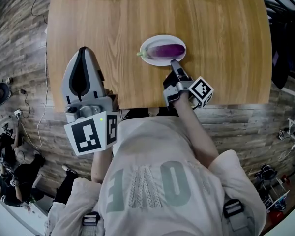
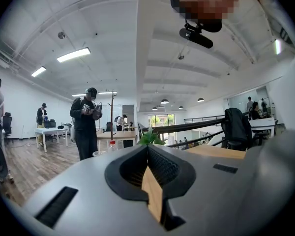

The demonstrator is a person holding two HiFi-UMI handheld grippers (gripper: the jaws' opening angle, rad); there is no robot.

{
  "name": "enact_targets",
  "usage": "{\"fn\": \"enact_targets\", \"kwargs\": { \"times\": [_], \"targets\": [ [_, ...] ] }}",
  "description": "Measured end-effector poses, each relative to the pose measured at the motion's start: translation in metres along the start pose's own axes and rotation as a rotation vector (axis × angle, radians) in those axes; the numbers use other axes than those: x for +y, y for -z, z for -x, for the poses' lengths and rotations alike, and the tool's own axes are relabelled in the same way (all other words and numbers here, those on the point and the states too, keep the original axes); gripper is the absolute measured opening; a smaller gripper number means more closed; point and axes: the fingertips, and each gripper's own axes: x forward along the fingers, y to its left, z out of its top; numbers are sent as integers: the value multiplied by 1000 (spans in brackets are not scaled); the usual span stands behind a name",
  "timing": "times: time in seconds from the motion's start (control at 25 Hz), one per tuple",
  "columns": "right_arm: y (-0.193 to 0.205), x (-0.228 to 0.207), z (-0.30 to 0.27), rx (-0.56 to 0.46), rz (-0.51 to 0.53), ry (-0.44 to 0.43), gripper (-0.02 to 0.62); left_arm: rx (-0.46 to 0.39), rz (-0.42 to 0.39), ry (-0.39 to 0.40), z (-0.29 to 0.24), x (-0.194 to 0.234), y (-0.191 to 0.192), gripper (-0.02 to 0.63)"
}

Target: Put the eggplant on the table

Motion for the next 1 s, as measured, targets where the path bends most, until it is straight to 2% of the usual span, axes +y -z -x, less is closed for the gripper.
{"fn": "enact_targets", "kwargs": {
  "times": [0.32,0.8,1.0],
  "targets": [
    [0,-3,-1,-32,-69,11,26,6,-2,-2,0,-1,3,8],
    [3,-7,1,-17,-5,135,32,-6,-6,-8,7,-2,-1,8],
    [8,-9,7,6,46,175,122,-25,-7,-9,12,-5,-5,8]
  ]
}}
